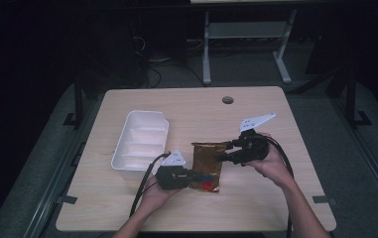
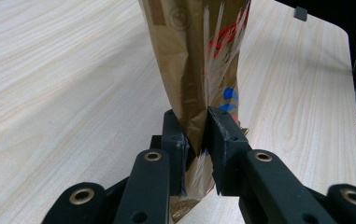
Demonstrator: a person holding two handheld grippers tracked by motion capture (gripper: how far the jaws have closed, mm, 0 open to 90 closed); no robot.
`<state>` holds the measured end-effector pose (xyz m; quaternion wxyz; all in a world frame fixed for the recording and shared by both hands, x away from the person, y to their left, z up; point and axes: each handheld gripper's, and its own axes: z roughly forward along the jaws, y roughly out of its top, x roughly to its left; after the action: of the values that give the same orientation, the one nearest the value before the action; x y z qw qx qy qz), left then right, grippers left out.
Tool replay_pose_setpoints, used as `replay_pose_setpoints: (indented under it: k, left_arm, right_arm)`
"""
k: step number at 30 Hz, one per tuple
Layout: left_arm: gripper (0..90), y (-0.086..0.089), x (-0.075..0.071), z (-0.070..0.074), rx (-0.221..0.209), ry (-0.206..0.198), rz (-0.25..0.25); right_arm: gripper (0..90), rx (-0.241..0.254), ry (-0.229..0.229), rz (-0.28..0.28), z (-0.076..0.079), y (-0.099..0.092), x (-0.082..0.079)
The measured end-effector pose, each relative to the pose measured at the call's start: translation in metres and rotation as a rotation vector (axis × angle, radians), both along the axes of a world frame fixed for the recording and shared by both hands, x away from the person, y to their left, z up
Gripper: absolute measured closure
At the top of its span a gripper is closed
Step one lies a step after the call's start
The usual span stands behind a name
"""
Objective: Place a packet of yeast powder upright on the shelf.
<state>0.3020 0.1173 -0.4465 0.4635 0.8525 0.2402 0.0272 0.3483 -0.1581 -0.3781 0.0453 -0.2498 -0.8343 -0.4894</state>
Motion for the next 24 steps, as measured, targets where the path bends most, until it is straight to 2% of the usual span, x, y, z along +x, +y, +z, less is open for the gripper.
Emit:
replay_pose_setpoints:
  k: [3,6,8,9,10,15,16,18,24]
  left_arm:
    - [77.0,0.000,0.000,0.000,0.002,-0.004,-0.002]
    - [76.8,0.000,-0.001,0.001,0.004,-0.008,-0.003]
    - [76.2,-0.001,-0.002,0.001,0.006,-0.010,-0.004]
    - [76.2,-0.001,-0.002,0.001,0.006,-0.011,-0.003]
    - [74.4,-0.001,-0.002,0.001,0.009,-0.012,-0.002]
    - [68.5,-0.001,-0.004,0.002,0.019,-0.024,-0.002]
    - [65.2,0.000,-0.004,0.003,0.015,-0.023,-0.002]
    - [64.2,0.001,-0.007,0.004,0.016,-0.034,0.002]
    - [55.6,0.002,-0.012,0.005,0.037,-0.053,0.005]
  right_arm:
    - [45.6,0.000,0.019,0.001,-0.010,0.004,-0.001]
    - [49.5,0.011,0.022,0.005,-0.016,0.009,-0.002]
    - [56.0,0.017,0.020,0.013,-0.018,0.014,-0.004]
    - [56.0,0.017,0.020,0.013,-0.018,0.014,-0.004]
    - [63.9,0.008,0.006,0.002,-0.017,0.016,-0.006]
    - [72.6,0.000,-0.003,-0.011,-0.015,0.016,-0.011]
    - [73.5,0.006,-0.001,-0.004,-0.015,0.014,-0.014]
    - [73.7,0.005,-0.004,-0.004,-0.015,0.013,-0.015]
    - [74.3,0.025,-0.009,-0.043,-0.015,-0.004,-0.023]
